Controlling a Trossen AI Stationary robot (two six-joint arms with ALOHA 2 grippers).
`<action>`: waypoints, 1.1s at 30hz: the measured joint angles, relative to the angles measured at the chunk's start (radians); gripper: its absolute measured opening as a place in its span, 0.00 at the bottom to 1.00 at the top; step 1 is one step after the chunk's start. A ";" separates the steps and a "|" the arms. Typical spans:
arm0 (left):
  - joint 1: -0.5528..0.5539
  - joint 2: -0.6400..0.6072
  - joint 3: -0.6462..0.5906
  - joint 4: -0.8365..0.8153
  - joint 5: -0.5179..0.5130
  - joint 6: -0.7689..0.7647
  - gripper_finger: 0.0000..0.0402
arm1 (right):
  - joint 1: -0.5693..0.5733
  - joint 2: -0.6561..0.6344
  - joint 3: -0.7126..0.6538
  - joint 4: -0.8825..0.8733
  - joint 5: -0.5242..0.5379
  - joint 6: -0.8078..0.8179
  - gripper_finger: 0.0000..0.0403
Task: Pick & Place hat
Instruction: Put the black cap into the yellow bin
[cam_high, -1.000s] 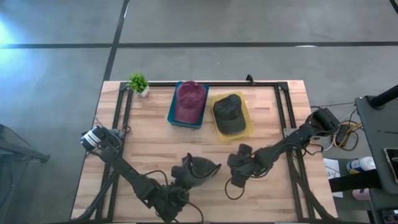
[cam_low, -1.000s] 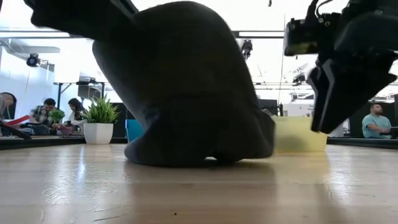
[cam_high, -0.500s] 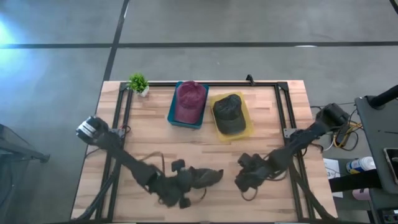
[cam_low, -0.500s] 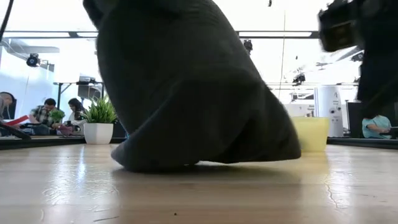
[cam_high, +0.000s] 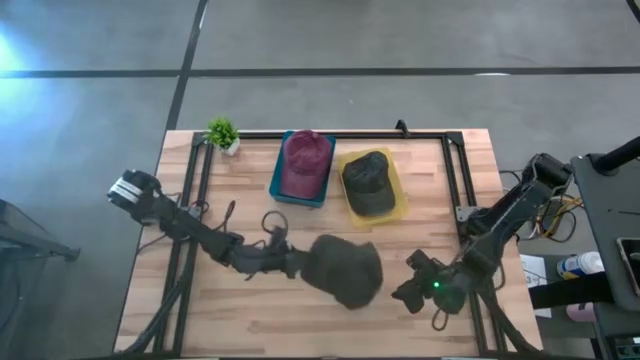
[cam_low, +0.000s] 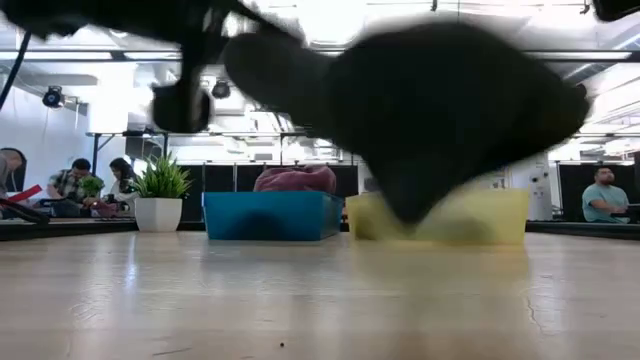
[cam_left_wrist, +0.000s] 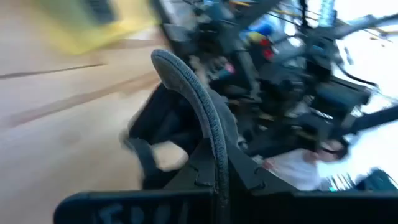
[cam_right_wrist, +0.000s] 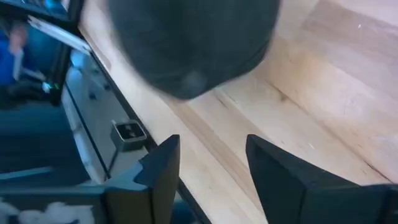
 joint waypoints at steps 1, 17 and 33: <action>-0.012 -0.001 -0.026 0.000 -0.038 -0.029 0.02 | 0.013 -0.001 -0.001 0.000 0.038 0.018 0.45; -0.077 0.134 -0.154 0.007 -0.229 -0.335 0.02 | 0.011 0.322 -0.016 0.311 0.232 0.192 0.70; -0.084 0.142 -0.156 -0.048 -0.159 -0.322 0.02 | -0.083 0.556 -0.011 0.645 0.319 0.254 0.66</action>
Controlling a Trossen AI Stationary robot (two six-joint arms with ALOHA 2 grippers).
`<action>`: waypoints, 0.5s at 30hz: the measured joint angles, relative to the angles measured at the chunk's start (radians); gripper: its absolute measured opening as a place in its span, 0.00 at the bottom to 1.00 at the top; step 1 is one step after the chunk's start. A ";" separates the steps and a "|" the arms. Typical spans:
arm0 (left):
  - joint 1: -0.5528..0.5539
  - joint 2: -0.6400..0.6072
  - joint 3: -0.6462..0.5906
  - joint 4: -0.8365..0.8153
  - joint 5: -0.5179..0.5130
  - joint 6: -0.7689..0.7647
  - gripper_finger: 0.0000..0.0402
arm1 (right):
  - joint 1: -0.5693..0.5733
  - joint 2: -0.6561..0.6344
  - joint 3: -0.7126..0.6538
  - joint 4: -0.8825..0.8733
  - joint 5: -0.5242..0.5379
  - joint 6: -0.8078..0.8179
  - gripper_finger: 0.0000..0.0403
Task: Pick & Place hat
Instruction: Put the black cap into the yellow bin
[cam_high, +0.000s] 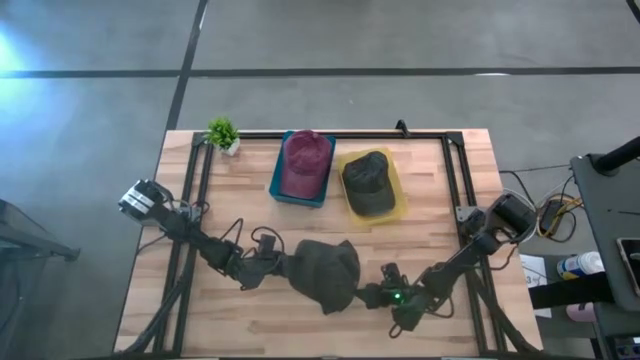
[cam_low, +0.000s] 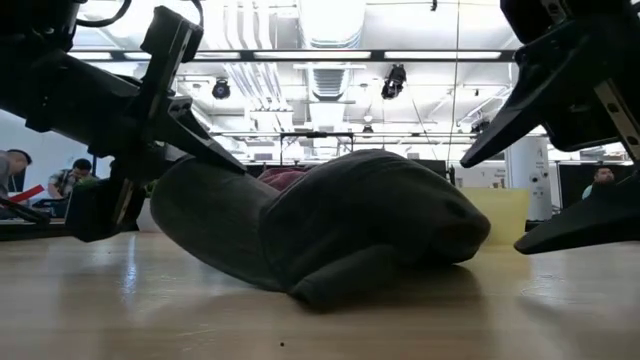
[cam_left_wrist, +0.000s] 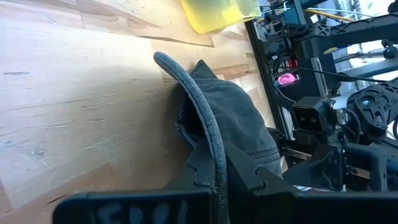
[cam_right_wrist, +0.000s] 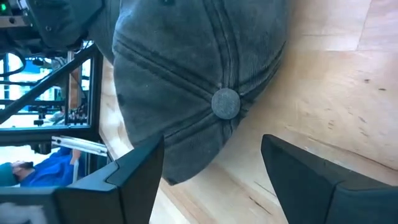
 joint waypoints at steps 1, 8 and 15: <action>0.000 0.000 0.000 -0.001 0.001 0.000 0.02 | -0.004 0.003 0.002 0.000 0.000 0.001 0.66; -0.006 0.000 0.000 -0.035 0.006 0.000 0.02 | -0.043 0.004 0.003 -0.008 -0.043 0.021 0.66; -0.013 0.001 0.000 -0.054 0.011 -0.011 0.02 | -0.101 0.002 0.009 -0.037 -0.139 0.066 0.66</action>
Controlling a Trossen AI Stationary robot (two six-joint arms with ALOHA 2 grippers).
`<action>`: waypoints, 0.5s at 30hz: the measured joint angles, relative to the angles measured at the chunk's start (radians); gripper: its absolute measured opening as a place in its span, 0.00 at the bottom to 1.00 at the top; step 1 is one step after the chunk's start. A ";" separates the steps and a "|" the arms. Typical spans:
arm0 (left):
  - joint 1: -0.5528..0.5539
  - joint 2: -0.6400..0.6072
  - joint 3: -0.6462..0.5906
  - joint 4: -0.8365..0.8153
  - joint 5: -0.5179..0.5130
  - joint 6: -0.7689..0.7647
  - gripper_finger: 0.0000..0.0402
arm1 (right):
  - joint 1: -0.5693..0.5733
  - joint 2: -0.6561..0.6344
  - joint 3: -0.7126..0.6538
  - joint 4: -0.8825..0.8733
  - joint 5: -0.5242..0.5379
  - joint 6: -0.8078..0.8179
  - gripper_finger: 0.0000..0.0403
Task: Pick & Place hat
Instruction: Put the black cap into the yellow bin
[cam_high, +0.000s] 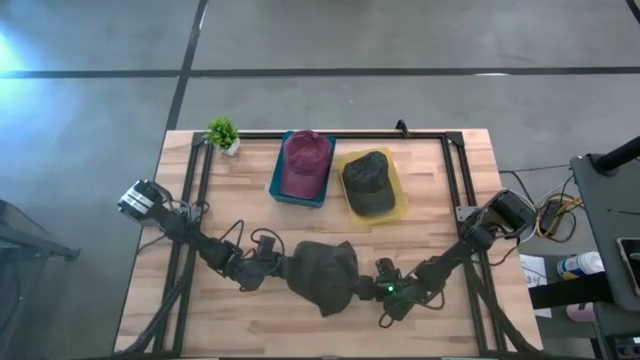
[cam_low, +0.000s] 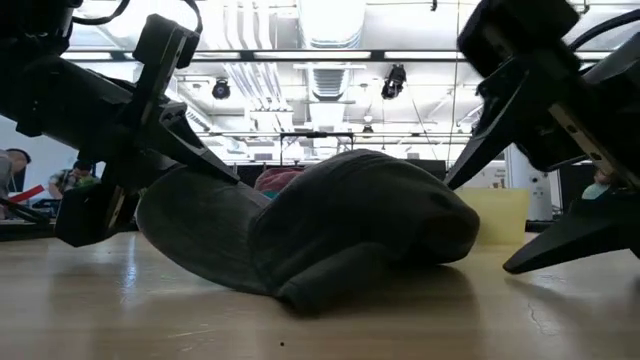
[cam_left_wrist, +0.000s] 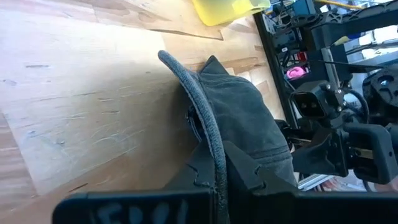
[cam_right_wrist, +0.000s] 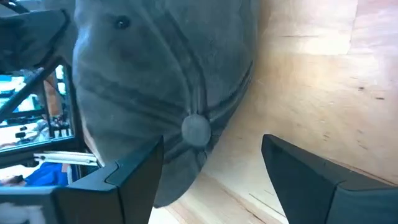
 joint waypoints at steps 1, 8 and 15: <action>0.000 0.000 0.001 -0.003 0.007 0.001 0.02 | -0.012 0.000 0.002 -0.002 -0.022 -0.004 0.66; -0.006 0.045 0.040 0.000 0.029 0.004 0.02 | -0.075 0.003 0.023 0.008 -0.089 -0.038 0.64; -0.010 0.132 0.122 0.003 0.036 0.005 0.02 | -0.091 0.006 0.050 0.006 -0.058 -0.142 0.63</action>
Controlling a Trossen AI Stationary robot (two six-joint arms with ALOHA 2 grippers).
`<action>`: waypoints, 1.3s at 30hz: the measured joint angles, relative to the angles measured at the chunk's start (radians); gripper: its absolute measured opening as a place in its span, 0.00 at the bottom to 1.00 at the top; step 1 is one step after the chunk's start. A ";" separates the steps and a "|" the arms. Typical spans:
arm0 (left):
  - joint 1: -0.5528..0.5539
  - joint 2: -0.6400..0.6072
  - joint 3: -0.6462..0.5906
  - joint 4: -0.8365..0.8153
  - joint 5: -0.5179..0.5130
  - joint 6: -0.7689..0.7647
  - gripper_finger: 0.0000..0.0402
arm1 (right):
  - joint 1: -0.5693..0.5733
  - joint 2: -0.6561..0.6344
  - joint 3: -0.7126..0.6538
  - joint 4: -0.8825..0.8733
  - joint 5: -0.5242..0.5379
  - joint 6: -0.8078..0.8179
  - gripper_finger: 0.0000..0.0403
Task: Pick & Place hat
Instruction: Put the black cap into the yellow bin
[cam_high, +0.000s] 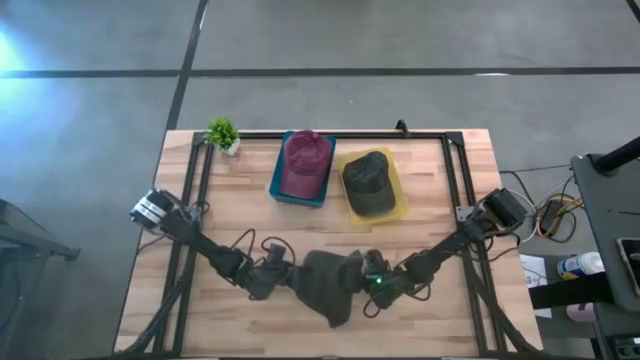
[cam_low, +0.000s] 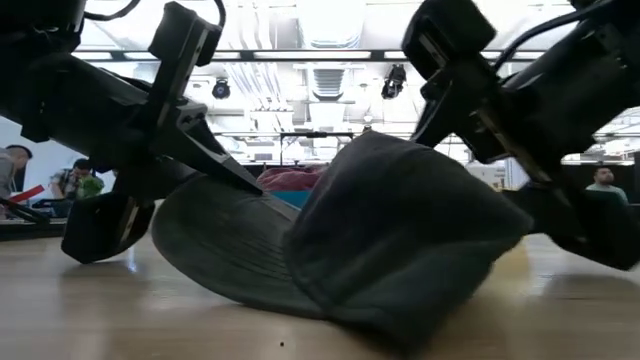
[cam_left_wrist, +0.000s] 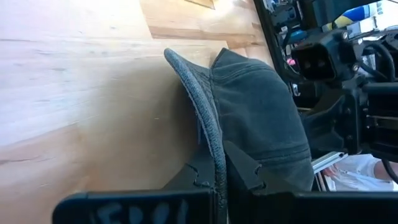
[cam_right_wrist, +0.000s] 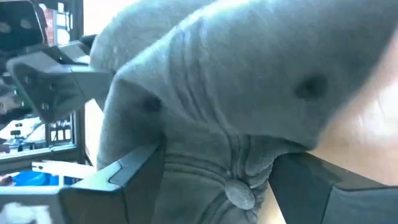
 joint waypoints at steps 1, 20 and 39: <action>0.000 0.007 0.007 0.001 -0.002 0.000 0.02 | 0.000 0.000 0.003 0.002 0.002 -0.019 0.63; -0.002 -0.024 -0.012 0.014 0.021 0.046 0.02 | 0.067 -0.022 0.004 0.020 0.009 -0.124 0.42; -0.005 -0.046 -0.013 0.015 0.089 0.131 0.09 | 0.064 -0.065 0.004 0.047 -0.034 -0.334 0.03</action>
